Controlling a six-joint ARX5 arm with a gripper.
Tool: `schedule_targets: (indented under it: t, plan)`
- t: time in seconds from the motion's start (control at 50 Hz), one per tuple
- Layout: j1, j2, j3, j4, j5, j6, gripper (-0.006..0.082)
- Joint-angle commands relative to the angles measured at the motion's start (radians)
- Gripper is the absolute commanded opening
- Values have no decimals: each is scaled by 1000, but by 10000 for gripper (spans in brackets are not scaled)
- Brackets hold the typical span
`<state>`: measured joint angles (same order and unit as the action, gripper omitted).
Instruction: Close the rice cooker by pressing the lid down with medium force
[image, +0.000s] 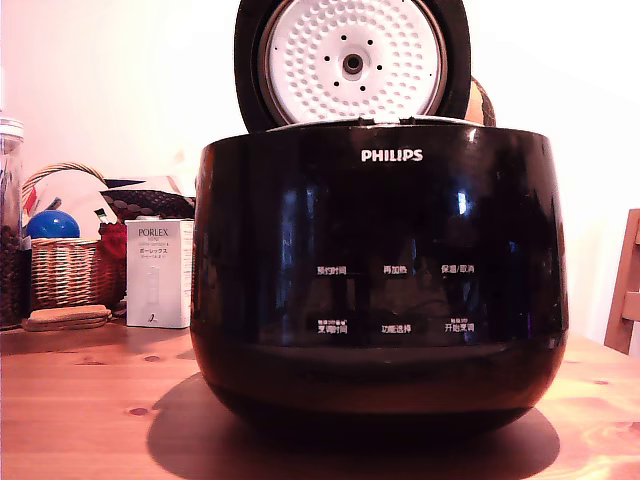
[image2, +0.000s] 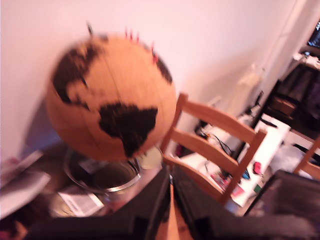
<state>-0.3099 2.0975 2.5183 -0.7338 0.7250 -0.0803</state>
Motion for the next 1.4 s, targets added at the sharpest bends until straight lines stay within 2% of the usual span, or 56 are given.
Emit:
schedule_targets:
  t: [0.0, 0.38, 0.88, 1.38]
  plan:
    - [-23, 25, -3, 12, 5, -10, -22]
    - [-87, 102, -3, -4, 2, -10, -22]
    - [-133, 117, -3, -236, -2, 59, -22]
    - [-213, 113, -3, -371, -87, 121, -22]
